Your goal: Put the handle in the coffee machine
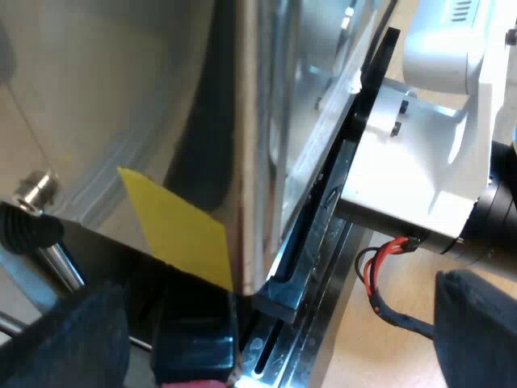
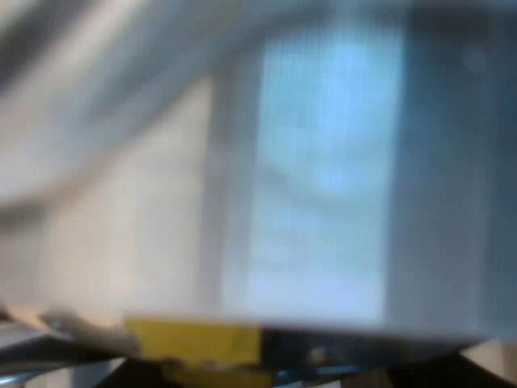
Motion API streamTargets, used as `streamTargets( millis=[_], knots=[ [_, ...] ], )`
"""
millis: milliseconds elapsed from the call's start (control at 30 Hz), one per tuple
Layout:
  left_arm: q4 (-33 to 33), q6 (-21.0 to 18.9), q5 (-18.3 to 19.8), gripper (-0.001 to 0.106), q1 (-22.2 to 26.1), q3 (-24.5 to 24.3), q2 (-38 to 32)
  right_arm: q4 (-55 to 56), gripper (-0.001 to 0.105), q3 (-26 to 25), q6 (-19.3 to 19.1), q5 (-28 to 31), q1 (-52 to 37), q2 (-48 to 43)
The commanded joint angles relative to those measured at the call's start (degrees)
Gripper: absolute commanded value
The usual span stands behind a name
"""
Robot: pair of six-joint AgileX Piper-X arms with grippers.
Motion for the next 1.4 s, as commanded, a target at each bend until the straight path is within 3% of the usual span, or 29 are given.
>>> streamTargets(
  millis=[33, 200, 400, 433, 467, 500, 533, 567, 667, 867, 1333, 1400],
  knots=[
    [1.4, 0.3, 0.7, 0.078, 0.6, -1.5, -0.3, -8.7, 0.036, -2.0, -0.3, -2.0, 0.1, -5.5],
    [1.8, 0.3, 0.7, 0.077, 3.7, -4.2, -0.3, -8.7, 0.036, -2.0, -0.3, -2.0, 0.1, -5.5],
    [3.6, 0.5, 0.4, 0.056, 5.9, -7.6, -0.3, -8.7, 0.036, -2.0, -0.3, -2.0, 0.1, -5.5],
    [4.2, 0.5, -3.7, 0.025, 5.7, -9.6, -0.3, -8.7, 0.036, -2.0, -0.3, -2.0, 0.1, -5.5],
    [4.2, 0.5, -5.8, 0.012, 5.5, -10.1, -0.3, -8.7, 0.036, -2.0, -0.3, -2.0, 0.1, -5.5],
    [4.1, 0.5, -6.8, 0.009, 5.4, -10.2, -0.3, -8.7, 0.036, -2.0, -0.3, -2.0, 0.1, -5.5],
    [3.1, 0.6, -10.1, 0.001, 4.9, -10.3, -0.3, -8.7, 0.036, -2.0, -0.3, -2.0, 0.1, -5.5],
    [2.4, 0.6, -13.7, 0.001, 4.4, -10.3, -0.1, -8.7, 0.036, -2.0, -0.3, -2.0, 0.3, -5.5],
    [1.1, 0.3, -19.3, 0.001, 3.3, -10.3, 1.1, -8.7, 0.036, -2.0, -0.3, -2.0, 0.3, -5.5],
    [-0.2, -0.2, -25.6, 0.001, 1.8, -10.3, 5.3, -8.7, 0.036, -2.0, -0.3, -2.0, 0.3, -5.5],
    [1.1, -0.2, -24.3, 0.001, 1.6, -10.3, 12.7, -8.3, 0.036, -2.0, -0.3, -2.0, 0.3, -5.5],
    [3.2, -0.2, -21.9, 0.001, 1.4, -10.3, 12.7, -8.3, 0.036, -2.0, -0.3, -2.0, 0.3, -5.5]
  ],
)
